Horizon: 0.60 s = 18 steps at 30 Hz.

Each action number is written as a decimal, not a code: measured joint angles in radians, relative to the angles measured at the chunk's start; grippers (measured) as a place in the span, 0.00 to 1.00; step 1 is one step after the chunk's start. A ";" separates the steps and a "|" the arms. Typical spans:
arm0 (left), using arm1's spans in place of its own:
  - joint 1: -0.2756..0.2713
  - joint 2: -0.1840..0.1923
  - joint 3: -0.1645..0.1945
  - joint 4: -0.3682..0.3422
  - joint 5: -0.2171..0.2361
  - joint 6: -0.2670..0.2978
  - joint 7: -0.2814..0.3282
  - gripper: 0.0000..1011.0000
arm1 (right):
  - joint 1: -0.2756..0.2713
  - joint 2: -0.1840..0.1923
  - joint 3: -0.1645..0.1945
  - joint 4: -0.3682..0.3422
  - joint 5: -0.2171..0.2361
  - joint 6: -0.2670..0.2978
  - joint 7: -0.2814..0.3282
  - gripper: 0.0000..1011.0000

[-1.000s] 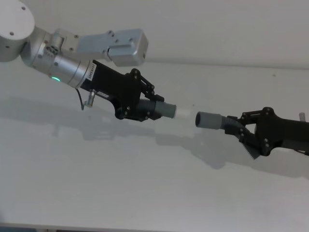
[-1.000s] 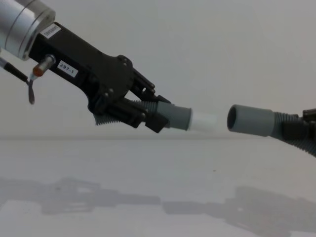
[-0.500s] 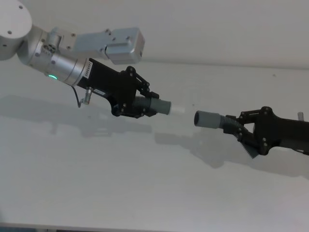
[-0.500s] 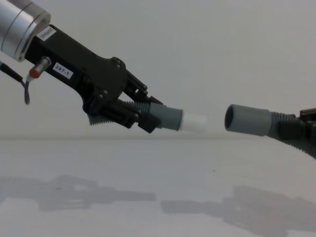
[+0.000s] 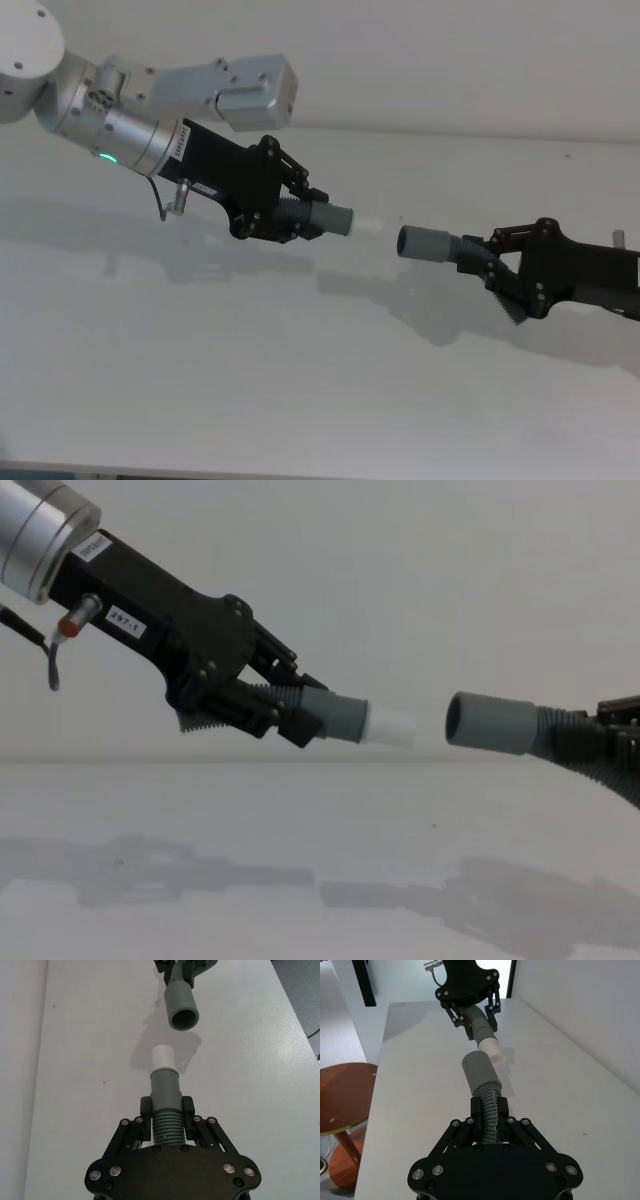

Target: Use both hands to pick up one end of the pipe from the table, align the ends, and insert them.

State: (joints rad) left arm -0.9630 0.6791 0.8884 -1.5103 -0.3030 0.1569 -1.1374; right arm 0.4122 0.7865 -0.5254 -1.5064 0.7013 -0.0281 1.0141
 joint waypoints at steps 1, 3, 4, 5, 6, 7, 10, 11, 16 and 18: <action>0.000 0.000 0.000 0.000 0.000 0.000 0.000 0.34 | 0.000 0.000 -0.001 -0.002 -0.001 0.000 -0.003 0.17; 0.000 0.000 0.000 0.000 0.000 0.000 0.000 0.34 | -0.001 0.001 -0.001 -0.003 -0.002 0.000 -0.005 0.17; 0.000 0.000 0.000 0.001 -0.001 0.000 0.000 0.34 | -0.001 0.001 -0.001 -0.004 -0.003 0.001 -0.007 0.17; 0.000 0.000 0.000 0.001 -0.001 -0.001 0.000 0.34 | -0.001 0.001 -0.001 -0.005 -0.004 0.001 -0.008 0.17; 0.000 0.000 0.001 0.001 -0.001 -0.001 0.000 0.34 | -0.001 0.001 -0.002 -0.005 -0.004 0.001 -0.009 0.17; 0.000 0.000 0.001 0.001 -0.001 -0.001 0.000 0.34 | -0.001 0.001 -0.002 -0.006 -0.005 0.001 -0.011 0.17; -0.001 0.001 0.001 0.001 -0.001 -0.001 0.000 0.34 | -0.002 0.001 -0.002 -0.007 -0.006 0.001 -0.013 0.17; -0.001 0.001 0.001 0.001 -0.001 -0.001 0.000 0.34 | -0.002 0.001 -0.002 -0.008 -0.006 0.001 -0.014 0.17; -0.001 0.001 0.002 0.001 -0.003 -0.001 0.001 0.34 | -0.002 0.002 -0.003 -0.008 -0.007 0.002 -0.015 0.17; 0.001 0.002 0.003 -0.003 -0.004 0.000 0.005 0.34 | 0.000 0.003 -0.004 -0.008 -0.006 0.002 -0.015 0.17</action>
State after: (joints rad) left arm -0.9617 0.6807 0.8916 -1.5128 -0.3070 0.1570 -1.1321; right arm 0.4120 0.7893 -0.5296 -1.5141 0.6949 -0.0258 0.9989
